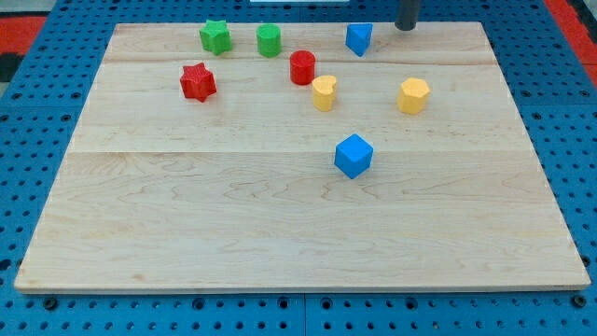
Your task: Move blue triangle slightly down
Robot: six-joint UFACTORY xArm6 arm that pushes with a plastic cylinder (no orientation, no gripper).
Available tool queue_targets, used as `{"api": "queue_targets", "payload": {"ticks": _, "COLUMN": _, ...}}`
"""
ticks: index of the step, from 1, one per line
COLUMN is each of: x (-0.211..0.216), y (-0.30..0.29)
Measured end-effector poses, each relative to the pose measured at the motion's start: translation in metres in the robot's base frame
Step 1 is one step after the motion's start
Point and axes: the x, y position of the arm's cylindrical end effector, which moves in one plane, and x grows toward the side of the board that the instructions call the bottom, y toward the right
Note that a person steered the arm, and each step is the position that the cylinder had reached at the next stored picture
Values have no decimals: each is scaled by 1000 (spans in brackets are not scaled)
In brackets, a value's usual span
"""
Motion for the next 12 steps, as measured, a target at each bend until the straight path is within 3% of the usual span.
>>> {"api": "queue_targets", "payload": {"ticks": 2, "x": 1, "y": -73}}
{"api": "queue_targets", "payload": {"ticks": 8, "x": 32, "y": -47}}
{"api": "queue_targets", "payload": {"ticks": 12, "x": 46, "y": -94}}
